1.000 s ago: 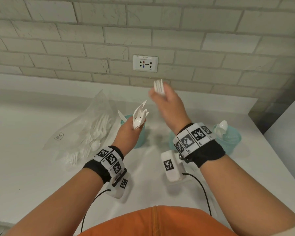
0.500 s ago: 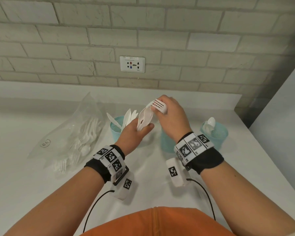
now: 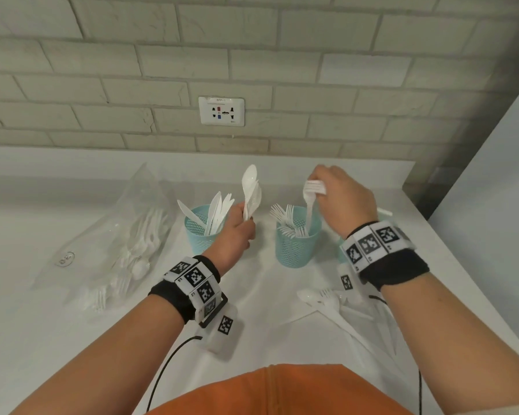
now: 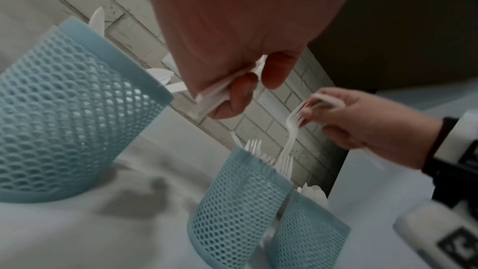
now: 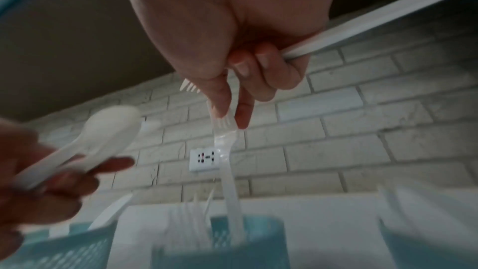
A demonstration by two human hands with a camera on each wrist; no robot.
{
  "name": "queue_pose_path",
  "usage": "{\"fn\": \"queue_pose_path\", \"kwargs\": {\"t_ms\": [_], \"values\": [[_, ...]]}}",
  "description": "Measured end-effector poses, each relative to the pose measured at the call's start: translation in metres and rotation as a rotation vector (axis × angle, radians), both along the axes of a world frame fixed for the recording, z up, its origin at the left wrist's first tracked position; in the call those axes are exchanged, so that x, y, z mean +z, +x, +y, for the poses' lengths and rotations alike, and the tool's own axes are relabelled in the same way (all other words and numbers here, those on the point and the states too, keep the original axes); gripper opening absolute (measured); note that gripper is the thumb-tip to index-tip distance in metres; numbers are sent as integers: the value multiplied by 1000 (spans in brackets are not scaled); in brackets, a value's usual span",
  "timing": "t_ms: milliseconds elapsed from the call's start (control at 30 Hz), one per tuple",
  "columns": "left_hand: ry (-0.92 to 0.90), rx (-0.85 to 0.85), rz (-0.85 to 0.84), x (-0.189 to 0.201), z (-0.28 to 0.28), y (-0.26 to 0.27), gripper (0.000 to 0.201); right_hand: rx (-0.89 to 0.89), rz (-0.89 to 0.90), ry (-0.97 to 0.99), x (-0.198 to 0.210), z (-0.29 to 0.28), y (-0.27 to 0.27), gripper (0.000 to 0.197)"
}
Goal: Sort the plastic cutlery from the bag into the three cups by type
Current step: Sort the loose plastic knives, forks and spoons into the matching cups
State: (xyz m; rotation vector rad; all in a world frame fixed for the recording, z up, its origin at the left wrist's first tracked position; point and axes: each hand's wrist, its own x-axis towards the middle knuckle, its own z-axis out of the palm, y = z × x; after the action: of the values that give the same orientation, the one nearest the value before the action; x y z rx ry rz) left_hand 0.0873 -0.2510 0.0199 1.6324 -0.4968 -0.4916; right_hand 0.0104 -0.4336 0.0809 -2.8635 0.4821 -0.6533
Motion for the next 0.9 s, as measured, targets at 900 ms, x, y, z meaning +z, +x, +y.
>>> {"fn": "queue_pose_path", "kwargs": {"t_ms": [900], "values": [[-44,-146,-37,13,-45,-20,37,23,-154,1062,-19,-1,-7,25]]}}
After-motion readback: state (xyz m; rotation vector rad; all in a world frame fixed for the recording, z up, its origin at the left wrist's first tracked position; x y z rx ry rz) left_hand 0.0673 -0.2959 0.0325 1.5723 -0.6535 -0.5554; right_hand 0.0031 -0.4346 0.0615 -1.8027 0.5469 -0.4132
